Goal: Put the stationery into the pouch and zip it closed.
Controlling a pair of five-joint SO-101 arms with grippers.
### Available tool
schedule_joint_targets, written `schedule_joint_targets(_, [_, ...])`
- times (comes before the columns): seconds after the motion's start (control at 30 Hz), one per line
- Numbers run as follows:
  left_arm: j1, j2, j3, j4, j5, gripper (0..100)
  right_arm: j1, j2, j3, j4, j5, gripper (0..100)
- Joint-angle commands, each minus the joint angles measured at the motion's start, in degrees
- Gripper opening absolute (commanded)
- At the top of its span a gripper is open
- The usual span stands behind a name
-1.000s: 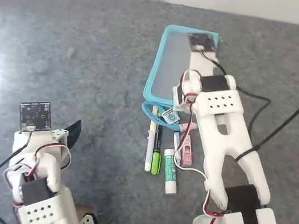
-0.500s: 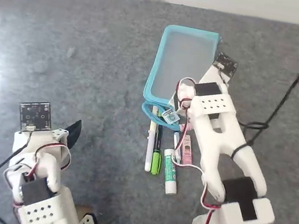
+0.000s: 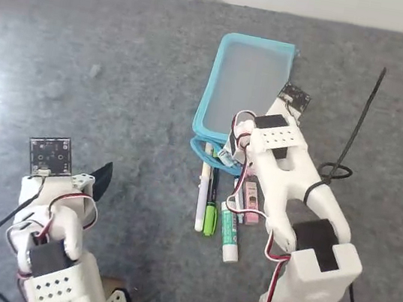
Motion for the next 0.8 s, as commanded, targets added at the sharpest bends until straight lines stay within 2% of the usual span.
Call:
schedule_joint_targets(0.0, [0.26,-0.53,-0.4,-1.23,0.7,39,0.4,-0.22,-0.44,-0.75,-0.7,24.0])
schedule_joint_targets(0.17, [0.18,-0.53,-0.4,-1.23,0.7,39,2.07,-0.22,-0.35,-0.75,-0.18,11.2])
schedule_joint_targets(0.33, [0.18,-0.53,-0.4,-1.23,0.7,39,2.86,-0.13,-0.35,-0.57,5.71,8.6])
schedule_joint_targets(0.57, [0.18,-0.53,-0.4,-1.23,0.7,39,8.48,-3.12,-1.32,-0.22,25.23,2.9])
schedule_joint_targets(0.77, [0.26,-0.53,-0.4,-1.23,0.7,39,6.2,-11.38,-3.43,3.82,37.01,0.8])
